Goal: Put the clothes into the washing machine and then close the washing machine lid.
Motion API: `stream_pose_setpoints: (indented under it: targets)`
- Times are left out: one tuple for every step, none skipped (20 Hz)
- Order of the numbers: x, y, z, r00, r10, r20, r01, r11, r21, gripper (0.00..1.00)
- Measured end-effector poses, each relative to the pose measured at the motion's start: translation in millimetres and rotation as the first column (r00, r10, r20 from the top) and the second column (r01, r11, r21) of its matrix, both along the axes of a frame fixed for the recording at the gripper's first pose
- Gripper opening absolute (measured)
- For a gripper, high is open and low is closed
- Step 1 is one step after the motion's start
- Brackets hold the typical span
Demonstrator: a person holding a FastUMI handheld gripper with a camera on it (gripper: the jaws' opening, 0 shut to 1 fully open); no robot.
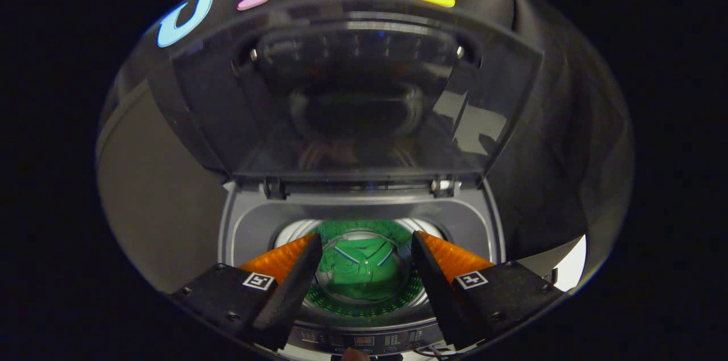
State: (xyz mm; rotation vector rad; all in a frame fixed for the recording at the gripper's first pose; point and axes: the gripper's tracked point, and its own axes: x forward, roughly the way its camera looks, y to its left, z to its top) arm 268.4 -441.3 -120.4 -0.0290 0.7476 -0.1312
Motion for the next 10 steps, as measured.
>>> stream_pose_setpoints:
  targets:
    - [2.7, 2.5, 15.3, 1.000, -0.003, 0.029, 0.003, 1.000, 0.015, 0.99]
    - [6.3, 4.1, 33.7, 0.998, -0.006, 0.063, 0.004, 1.000, 0.018, 0.99]
    - [10.4, 3.2, 52.4, 0.995, -0.005, 0.098, 0.003, 1.000, 0.014, 0.99]
    - [13.0, 2.5, 71.8, 0.992, -0.004, 0.129, 0.003, 1.000, 0.006, 0.99]
    - [16.5, 4.2, 89.9, 0.988, 0.005, 0.156, -0.006, 1.000, 0.007, 0.99]
    - [20.5, 5.8, 105.9, 0.984, 0.007, 0.181, -0.008, 1.000, 0.002, 0.99]
    - [24.0, 5.2, 123.5, 0.979, 0.006, 0.202, -0.005, 1.000, -0.004, 0.99]
    - [28.9, 5.4, 135.7, 0.974, 0.007, 0.228, -0.006, 1.000, -0.004, 0.99]
    - [35.4, 5.1, 151.1, 0.968, 0.002, 0.252, -0.001, 1.000, -0.004, 0.99]
    - [42.2, 5.7, 160.3, 0.962, 0.004, 0.272, -0.005, 1.000, 0.003, 0.99]
